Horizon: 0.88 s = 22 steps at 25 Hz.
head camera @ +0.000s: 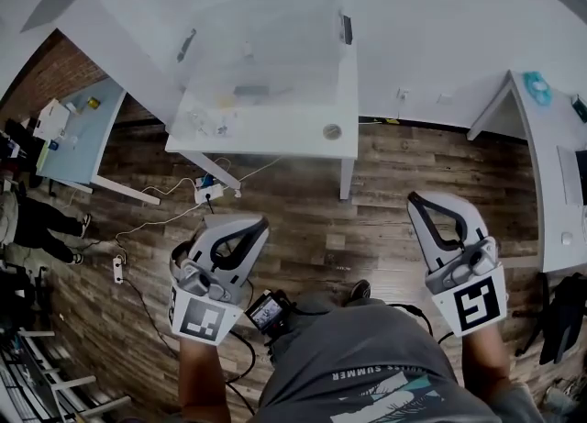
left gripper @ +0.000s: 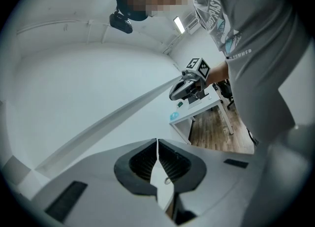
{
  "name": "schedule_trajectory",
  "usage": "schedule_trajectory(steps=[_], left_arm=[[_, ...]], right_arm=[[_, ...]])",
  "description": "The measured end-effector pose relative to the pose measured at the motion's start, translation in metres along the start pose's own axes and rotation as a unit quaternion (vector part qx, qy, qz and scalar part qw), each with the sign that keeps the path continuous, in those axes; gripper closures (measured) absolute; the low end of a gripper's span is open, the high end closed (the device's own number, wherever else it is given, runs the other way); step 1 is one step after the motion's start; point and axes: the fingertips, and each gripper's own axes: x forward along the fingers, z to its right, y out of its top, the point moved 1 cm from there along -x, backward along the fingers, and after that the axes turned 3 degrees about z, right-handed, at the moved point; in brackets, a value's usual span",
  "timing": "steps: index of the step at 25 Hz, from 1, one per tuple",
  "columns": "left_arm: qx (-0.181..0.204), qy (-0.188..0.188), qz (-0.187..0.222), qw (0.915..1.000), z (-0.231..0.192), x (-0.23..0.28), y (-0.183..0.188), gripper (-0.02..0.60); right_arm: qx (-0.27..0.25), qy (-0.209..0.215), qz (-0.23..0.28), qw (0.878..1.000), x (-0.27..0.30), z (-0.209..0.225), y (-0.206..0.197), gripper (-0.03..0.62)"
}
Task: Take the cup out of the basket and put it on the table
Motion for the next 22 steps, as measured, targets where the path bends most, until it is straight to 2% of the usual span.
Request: schedule_trajectory(steps=[5,9,15,22], left_arm=[[-0.008,-0.007,-0.005,0.9999,-0.019,0.019,-0.006,0.565],[-0.016,-0.014,0.011,0.9997,-0.042,0.031,-0.026,0.565],[-0.022,-0.028,0.053,0.998,-0.085,0.042,-0.05,0.565],[-0.026,-0.041,0.078,0.9957,-0.116,0.05,-0.085,0.565]], right_arm=[[0.004,0.004,-0.01,1.0,0.022,0.005,-0.011,0.583],[0.015,-0.016,-0.023,0.999,0.047,0.006,-0.01,0.583],[0.001,-0.048,-0.037,0.998,0.089,0.011,0.003,0.583],[-0.013,-0.061,-0.05,0.997,0.129,0.008,0.014,0.583]])
